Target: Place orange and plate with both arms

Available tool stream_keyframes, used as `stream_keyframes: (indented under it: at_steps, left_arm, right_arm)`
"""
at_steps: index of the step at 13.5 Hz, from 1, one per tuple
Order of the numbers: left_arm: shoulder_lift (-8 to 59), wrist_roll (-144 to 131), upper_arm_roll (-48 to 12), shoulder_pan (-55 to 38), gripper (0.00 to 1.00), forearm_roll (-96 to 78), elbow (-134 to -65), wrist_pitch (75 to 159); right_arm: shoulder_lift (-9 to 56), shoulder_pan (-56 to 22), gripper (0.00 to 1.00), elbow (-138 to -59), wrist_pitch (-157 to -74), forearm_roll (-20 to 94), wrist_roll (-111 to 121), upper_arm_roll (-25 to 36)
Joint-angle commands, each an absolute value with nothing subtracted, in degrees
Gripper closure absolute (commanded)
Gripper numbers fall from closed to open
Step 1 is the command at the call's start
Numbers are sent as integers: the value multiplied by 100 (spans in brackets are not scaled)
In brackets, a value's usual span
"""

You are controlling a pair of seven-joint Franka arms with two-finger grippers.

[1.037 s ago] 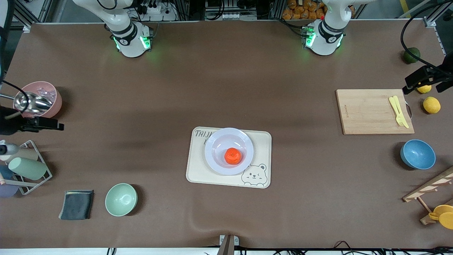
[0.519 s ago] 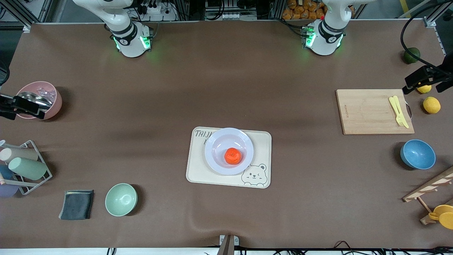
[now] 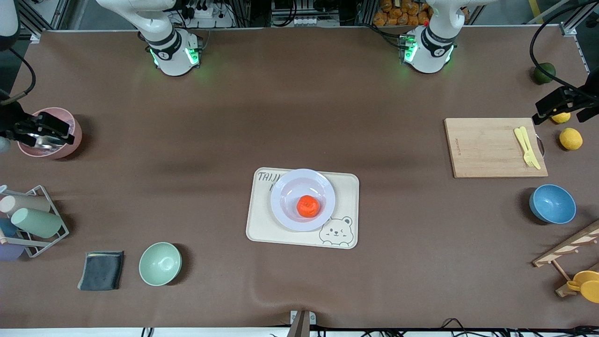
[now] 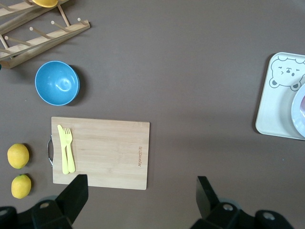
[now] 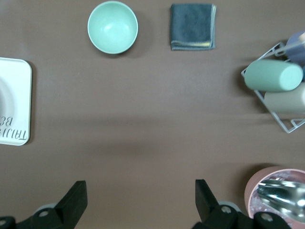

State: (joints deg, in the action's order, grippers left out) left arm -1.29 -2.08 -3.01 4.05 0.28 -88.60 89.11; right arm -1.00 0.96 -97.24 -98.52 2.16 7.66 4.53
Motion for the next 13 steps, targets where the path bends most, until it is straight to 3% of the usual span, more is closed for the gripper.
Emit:
stream_keyframes:
  at_steps: [1,13]
  left_arm:
    - [-123,-114,-316,361,0,-35,-8772,8912]
    - [-97,-97,-466,299,0,0,-8719,8877]
  right_arm:
    - [-272,62,0,-9739,-9923,35,642,413]
    - [-255,70,0,-9457,-9562,105,185,422]
